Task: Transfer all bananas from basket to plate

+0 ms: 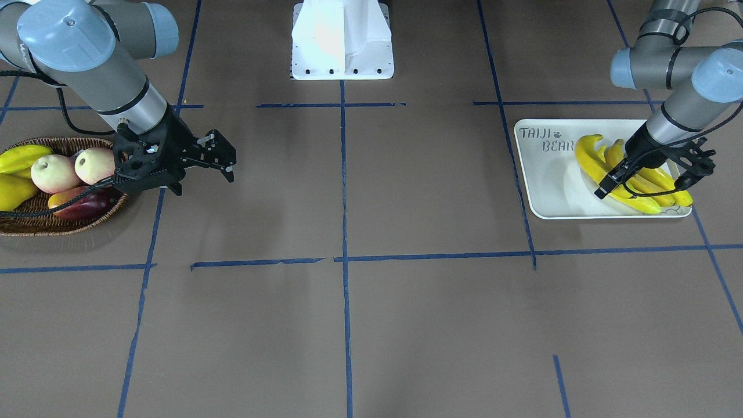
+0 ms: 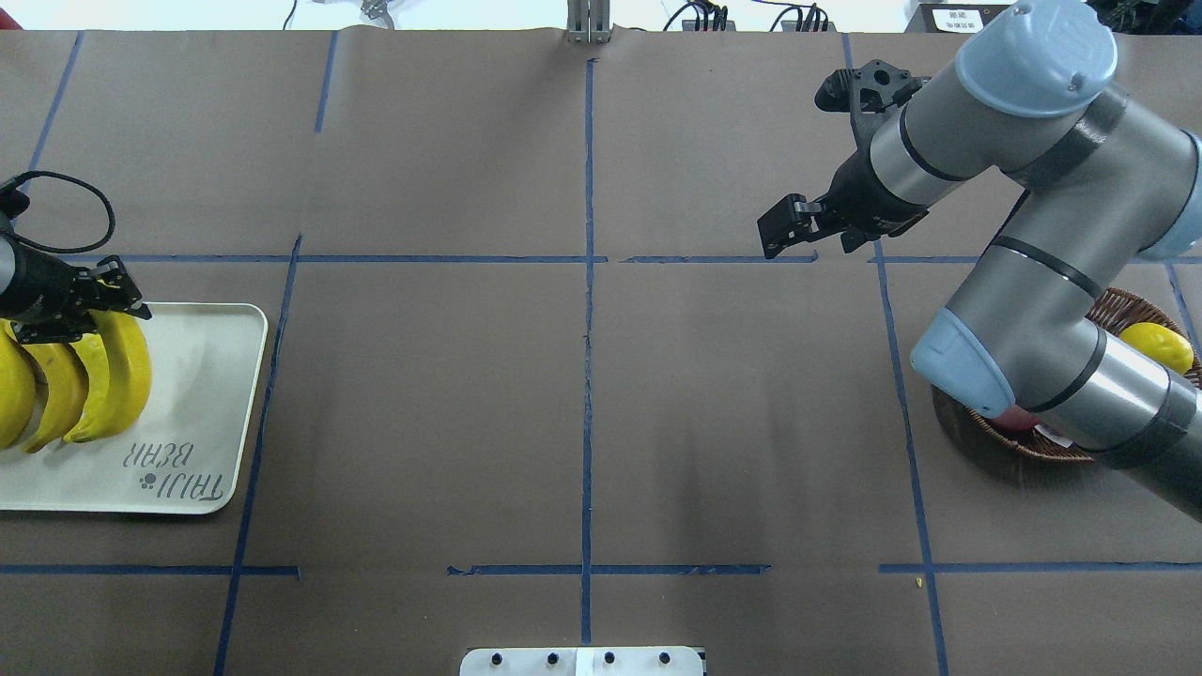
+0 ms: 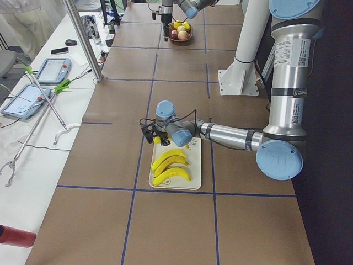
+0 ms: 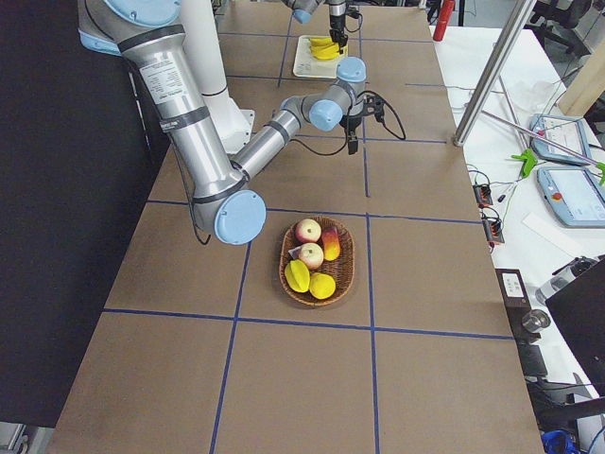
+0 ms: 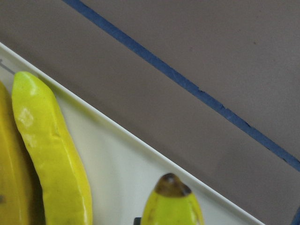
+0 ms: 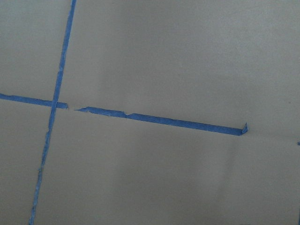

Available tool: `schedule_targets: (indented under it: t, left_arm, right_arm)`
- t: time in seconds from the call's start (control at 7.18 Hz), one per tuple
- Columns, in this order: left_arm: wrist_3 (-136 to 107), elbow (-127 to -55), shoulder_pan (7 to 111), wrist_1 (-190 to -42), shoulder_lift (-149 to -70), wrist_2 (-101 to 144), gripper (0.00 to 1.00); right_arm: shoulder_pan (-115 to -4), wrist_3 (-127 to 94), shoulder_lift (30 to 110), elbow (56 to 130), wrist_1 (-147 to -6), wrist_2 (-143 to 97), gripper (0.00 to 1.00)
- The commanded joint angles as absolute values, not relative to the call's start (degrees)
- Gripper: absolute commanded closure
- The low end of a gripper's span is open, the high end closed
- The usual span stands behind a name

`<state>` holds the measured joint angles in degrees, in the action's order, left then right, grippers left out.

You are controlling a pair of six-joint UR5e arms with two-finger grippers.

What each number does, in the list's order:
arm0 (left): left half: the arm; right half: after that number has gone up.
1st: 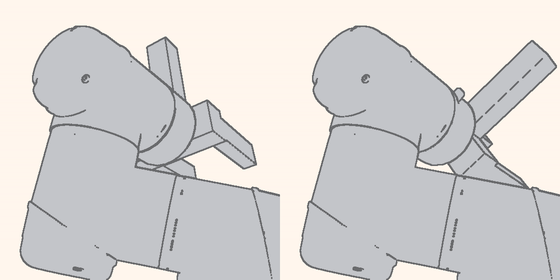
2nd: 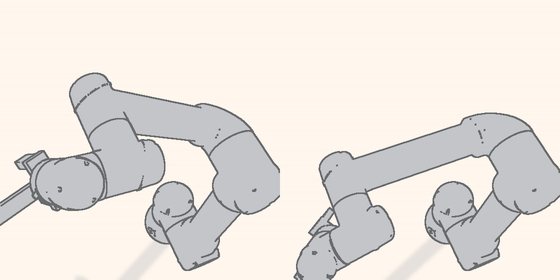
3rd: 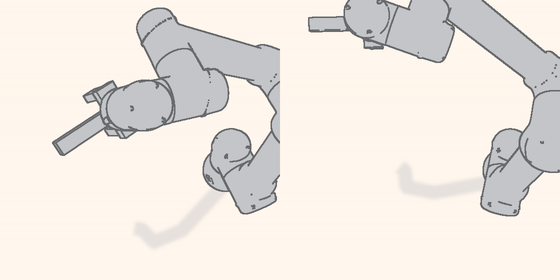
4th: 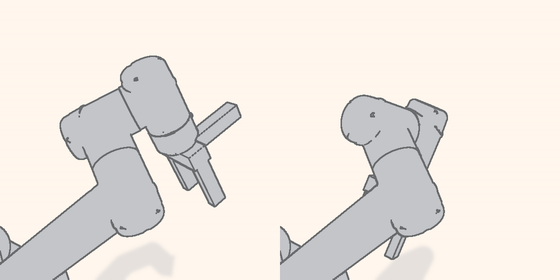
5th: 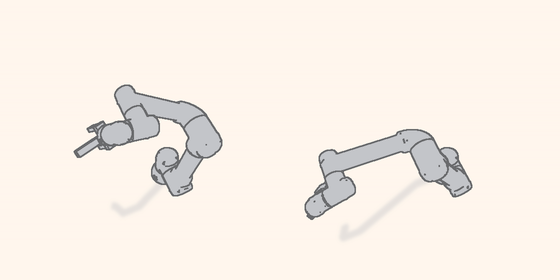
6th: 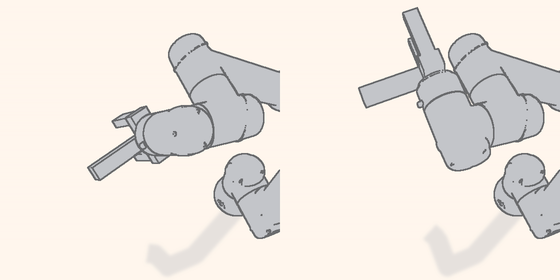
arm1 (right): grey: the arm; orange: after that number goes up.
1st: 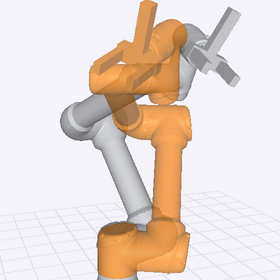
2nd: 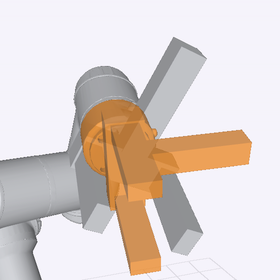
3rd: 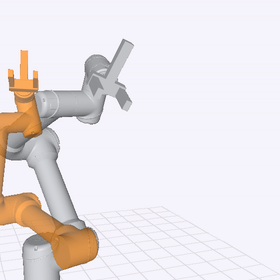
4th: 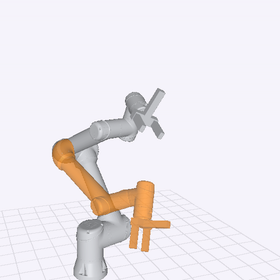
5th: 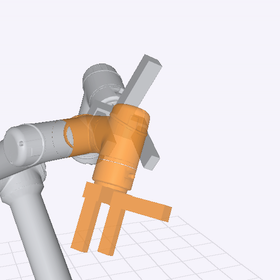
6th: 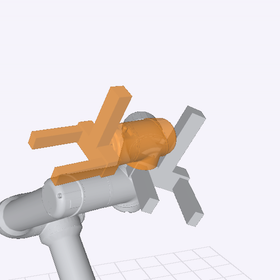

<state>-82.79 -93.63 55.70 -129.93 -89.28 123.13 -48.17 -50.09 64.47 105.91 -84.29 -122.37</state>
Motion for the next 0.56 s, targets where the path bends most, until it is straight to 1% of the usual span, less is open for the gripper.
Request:
schedule_targets:
  t: [0.0, 0.14, 0.28, 0.42]
  left_arm:
    - [-78.9, -94.6, 57.4, -130.0, -88.4, 124.1, 0.0]
    - [-75.3, -94.7, 61.3, -129.9, -88.4, 129.2, 0.0]
    - [-69.8, -94.7, 67.6, -129.7, -88.5, 135.4, 0.0]
    - [-57.1, -95.5, 71.4, -129.6, -86.7, 137.4, 0.0]
  right_arm:
    - [-48.2, -50.3, 64.5, 106.2, -84.3, -122.3, 0.0]
    - [-48.3, -50.2, 64.6, 106.2, -84.5, -122.3, 0.0]
    - [-48.6, -50.0, 64.9, 106.2, -84.5, -122.5, 0.0]
    - [-49.6, -49.6, 65.7, 106.2, -85.2, -122.6, 0.0]
